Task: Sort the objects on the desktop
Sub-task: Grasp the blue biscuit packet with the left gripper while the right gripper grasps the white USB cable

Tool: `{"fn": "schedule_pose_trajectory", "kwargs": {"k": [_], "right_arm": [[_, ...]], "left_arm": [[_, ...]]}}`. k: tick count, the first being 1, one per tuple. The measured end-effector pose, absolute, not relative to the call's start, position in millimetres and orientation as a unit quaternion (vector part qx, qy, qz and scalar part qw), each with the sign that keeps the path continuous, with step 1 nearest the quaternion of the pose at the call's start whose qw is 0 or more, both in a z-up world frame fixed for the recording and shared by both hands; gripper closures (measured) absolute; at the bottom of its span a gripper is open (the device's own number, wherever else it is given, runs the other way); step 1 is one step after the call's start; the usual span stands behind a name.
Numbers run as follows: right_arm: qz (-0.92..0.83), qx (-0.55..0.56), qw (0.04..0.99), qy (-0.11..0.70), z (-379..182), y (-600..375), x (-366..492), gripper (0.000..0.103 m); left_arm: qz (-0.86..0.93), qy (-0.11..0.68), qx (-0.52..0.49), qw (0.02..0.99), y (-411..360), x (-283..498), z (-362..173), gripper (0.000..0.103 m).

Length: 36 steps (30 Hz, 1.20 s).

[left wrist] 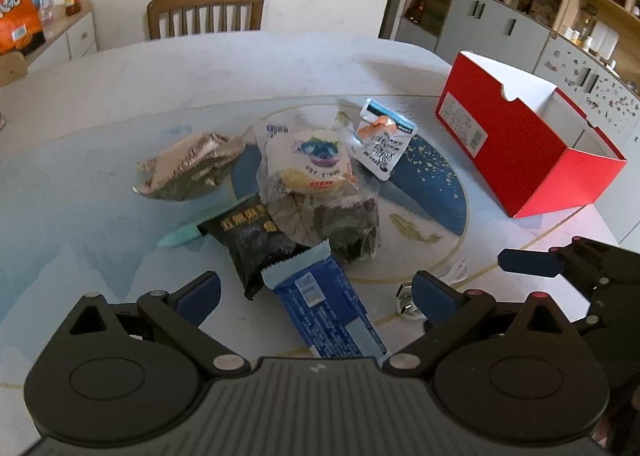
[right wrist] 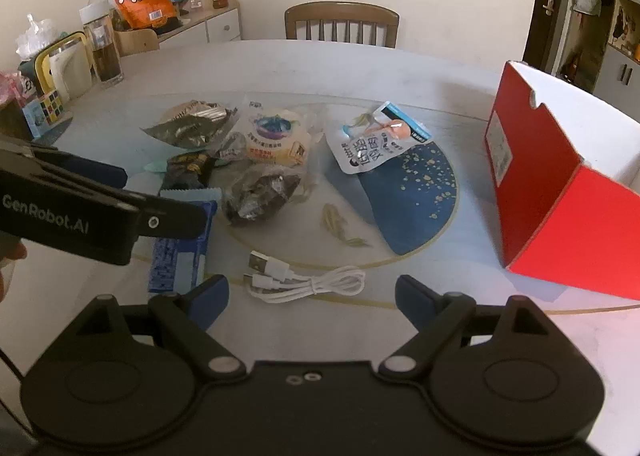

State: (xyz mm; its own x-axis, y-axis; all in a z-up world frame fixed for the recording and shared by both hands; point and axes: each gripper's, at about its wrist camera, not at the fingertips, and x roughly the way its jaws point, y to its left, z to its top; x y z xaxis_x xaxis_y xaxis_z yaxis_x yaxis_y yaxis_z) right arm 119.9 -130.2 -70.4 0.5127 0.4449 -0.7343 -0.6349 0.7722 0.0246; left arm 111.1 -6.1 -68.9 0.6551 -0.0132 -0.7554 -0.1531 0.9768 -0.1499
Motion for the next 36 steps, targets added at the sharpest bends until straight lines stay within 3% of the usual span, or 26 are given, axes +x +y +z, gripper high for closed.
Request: {"fn": "schedule_pose_trajectory", "kwargs": {"k": [7, 23, 32, 36], "right_arm": [[0.306, -0.125, 0.864, 0.38, -86, -124, 123, 0.012], [0.299, -0.12, 0.87, 0.374, -98, -119, 128, 0.014], [0.296, -0.118, 0.872, 0.372, -96, -124, 130, 0.026], [0.294, -0.117, 0.873, 0.371, -96, -124, 129, 0.027]], "left_arm": [[0.047, 0.423, -0.118, 0.897, -8, 114, -81, 0.002], [0.059, 0.432, -0.119, 0.892, -16, 118, -97, 0.02], [0.069, 0.434, -0.094, 0.893, -21, 119, -96, 0.033], [0.061, 0.433, -0.091, 0.895, -23, 119, -95, 0.047]]}}
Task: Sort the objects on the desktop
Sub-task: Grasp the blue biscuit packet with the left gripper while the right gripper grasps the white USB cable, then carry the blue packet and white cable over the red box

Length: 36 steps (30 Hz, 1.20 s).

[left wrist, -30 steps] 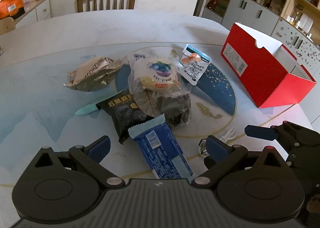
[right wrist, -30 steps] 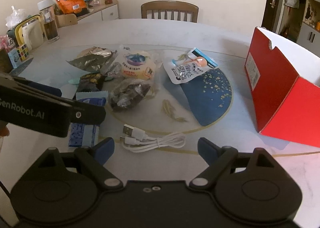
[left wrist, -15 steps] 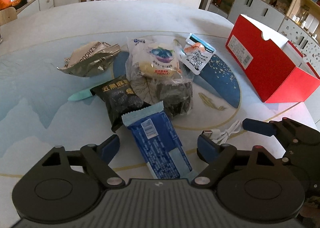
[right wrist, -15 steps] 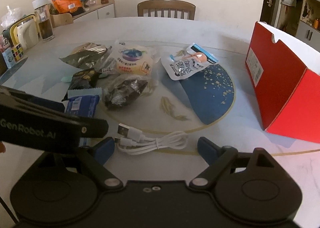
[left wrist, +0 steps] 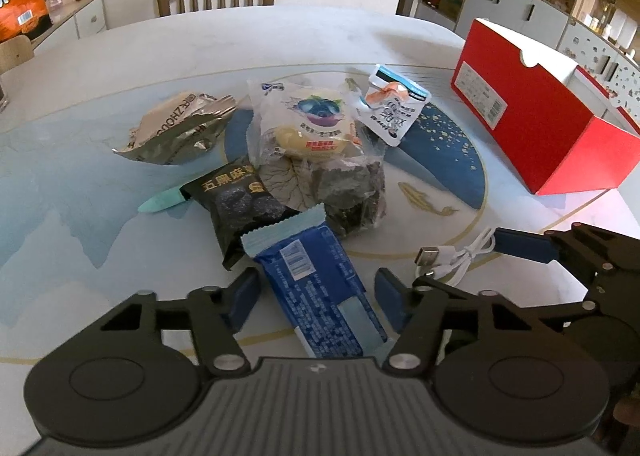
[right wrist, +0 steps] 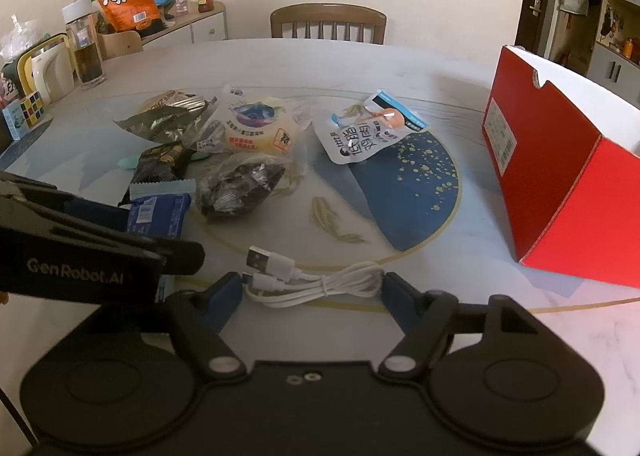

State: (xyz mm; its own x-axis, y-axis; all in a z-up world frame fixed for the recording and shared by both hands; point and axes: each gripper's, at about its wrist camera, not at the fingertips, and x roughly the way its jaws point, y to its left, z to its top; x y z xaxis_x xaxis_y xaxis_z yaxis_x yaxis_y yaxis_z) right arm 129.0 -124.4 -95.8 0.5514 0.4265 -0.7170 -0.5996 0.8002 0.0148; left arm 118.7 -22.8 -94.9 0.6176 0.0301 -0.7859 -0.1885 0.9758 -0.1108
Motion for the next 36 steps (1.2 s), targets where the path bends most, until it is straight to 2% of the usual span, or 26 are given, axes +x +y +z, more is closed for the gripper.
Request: {"fn": "schedule_pose_trajectory", "kwargs": {"k": [9, 36], "right_arm": [[0.29, -0.119, 0.872, 0.375, -94, -126, 129, 0.028], [0.264, -0.099, 0.888, 0.363, -55, -153, 130, 0.028]], "left_arm": [[0.047, 0.432, -0.088, 0.896, -25, 117, -92, 0.053], [0.0, 0.412, -0.067, 0.909, -36, 113, -53, 0.058]]}}
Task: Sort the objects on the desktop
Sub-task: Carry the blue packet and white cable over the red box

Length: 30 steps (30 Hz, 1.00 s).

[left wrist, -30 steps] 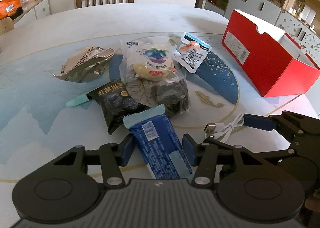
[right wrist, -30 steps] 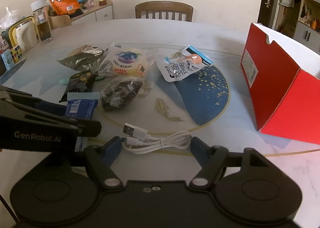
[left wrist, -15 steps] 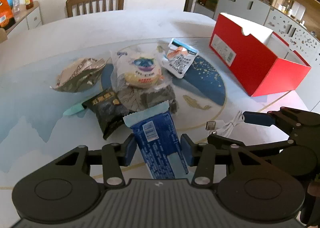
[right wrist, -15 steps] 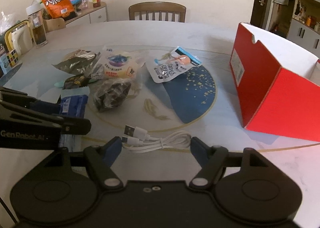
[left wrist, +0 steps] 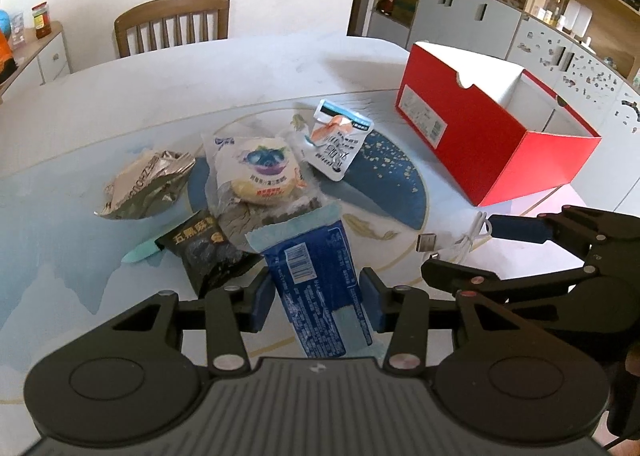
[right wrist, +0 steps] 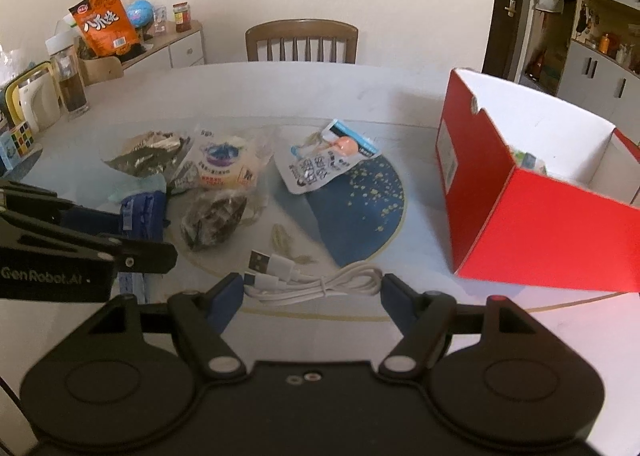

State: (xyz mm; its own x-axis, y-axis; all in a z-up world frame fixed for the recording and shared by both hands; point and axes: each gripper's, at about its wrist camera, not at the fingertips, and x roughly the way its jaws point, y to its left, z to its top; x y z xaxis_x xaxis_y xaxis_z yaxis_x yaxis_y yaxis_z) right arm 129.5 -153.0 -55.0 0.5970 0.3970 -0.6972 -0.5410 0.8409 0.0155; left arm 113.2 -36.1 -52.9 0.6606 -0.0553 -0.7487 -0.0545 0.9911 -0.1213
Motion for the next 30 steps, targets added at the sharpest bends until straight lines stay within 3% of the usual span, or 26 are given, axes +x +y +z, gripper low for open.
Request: {"fn": "schedule_pose_trajectory", "kwargs": {"k": [30], "right_arm": [[0.232, -0.073, 0.917, 0.316, 29, -207, 137, 0.028]], "left_arm": [[-0.073, 0.379, -0.024, 0.922, -84, 145, 30, 0.058]]}}
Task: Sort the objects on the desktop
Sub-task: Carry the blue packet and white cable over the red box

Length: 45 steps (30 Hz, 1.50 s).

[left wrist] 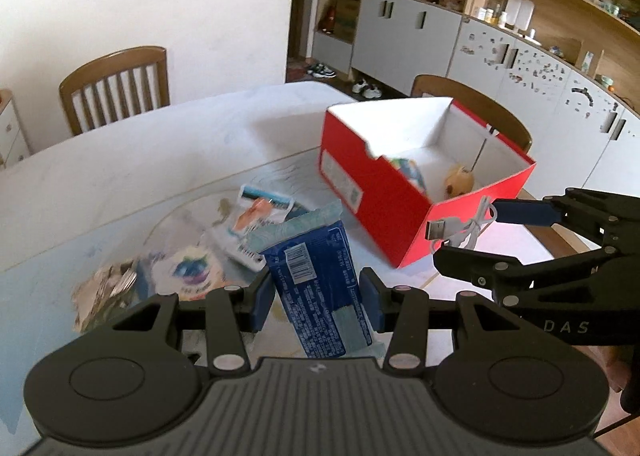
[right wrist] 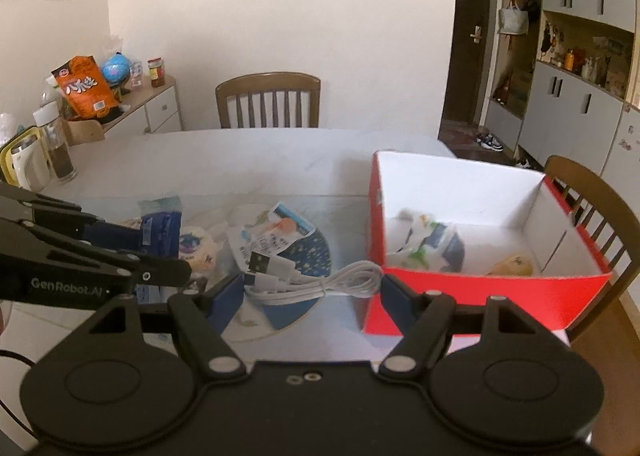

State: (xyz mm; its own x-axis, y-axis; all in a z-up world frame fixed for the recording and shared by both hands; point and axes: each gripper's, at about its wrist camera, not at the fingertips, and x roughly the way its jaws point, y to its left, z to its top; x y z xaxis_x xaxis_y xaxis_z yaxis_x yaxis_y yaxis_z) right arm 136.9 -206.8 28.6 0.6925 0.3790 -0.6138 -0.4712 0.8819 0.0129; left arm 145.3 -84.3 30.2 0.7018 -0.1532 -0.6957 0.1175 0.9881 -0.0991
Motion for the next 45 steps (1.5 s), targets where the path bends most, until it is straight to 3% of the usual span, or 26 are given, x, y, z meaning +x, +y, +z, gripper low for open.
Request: {"fn": "schedule_pose_trajectory", "kwargs": {"k": [23, 45], "right_arm": [[0.195, -0.059, 0.933, 0.297, 53, -287, 195, 0.028], [0.192, -0.067, 0.926, 0.317, 38, -358, 277, 0.028]], "left_arm": [[-0.119, 0.356, 0.018, 0.926, -171, 225, 65, 0.058], [-0.13, 0.388, 0.044, 0.911, -233, 307, 41, 0.058]]}}
